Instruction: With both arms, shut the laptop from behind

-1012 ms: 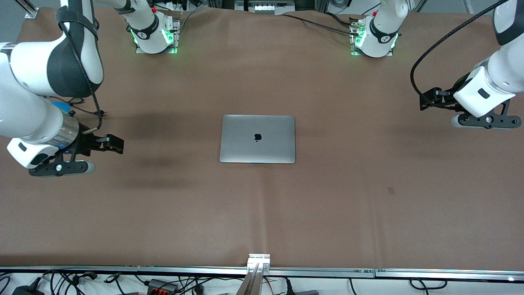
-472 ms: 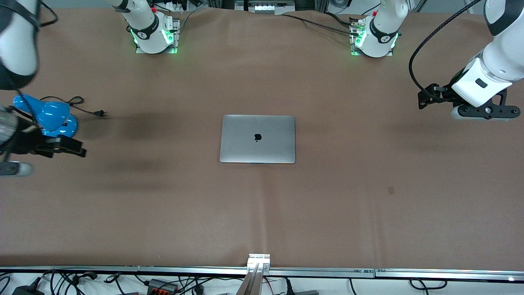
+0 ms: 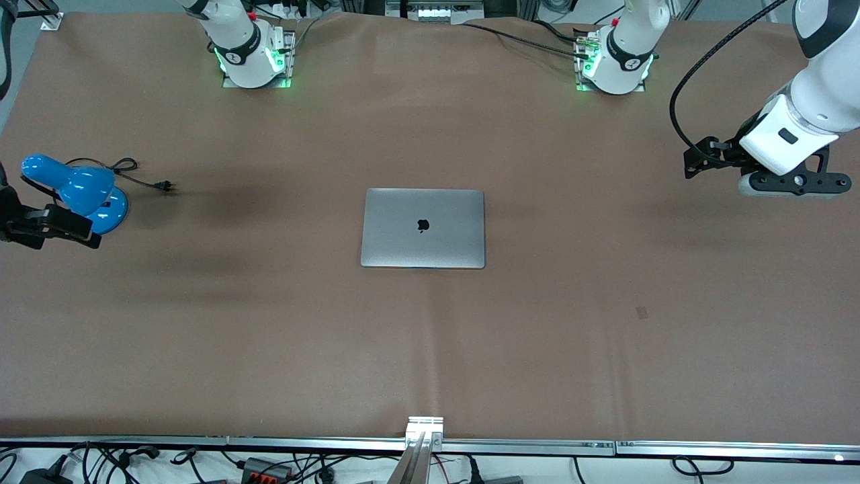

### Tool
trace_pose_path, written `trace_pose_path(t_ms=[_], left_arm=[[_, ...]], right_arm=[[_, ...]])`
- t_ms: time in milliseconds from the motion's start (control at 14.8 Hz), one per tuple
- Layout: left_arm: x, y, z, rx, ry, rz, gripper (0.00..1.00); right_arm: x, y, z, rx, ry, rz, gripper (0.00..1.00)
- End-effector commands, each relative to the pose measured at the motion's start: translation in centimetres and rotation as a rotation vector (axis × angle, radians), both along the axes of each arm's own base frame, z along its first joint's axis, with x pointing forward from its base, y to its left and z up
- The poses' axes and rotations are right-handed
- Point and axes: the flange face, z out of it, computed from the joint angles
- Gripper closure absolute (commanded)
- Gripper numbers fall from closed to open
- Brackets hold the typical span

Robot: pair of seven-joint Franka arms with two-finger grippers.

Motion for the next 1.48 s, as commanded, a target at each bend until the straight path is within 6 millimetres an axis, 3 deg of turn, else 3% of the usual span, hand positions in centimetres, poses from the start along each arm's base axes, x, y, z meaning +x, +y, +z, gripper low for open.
trace_pose_path(t_ms=[0, 405, 877, 1417], left_arm=[[-0.4, -0.2, 0.4, -0.011, 0.000, 0.009, 0.00], [-0.4, -0.1, 0.4, -0.011, 0.002, 0.012, 0.00], [-0.5, -0.2, 0.4, -0.010, 0.006, 0.009, 0.00], [-0.6, -0.1, 0.3, -0.010, 0.014, 0.009, 0.00]], right_arm=[[-3.3, 0.1, 0.3, -0.019, 0.018, -0.004, 0.00], [-10.8, -0.2, -0.2, -0.029, 0.011, -0.009, 0.00], [-12.5, -0.1, 1.4, -0.058, 0.027, -0.005, 0.00], [-12.4, -0.2, 1.5, -0.057, 0.024, -0.010, 0.00]])
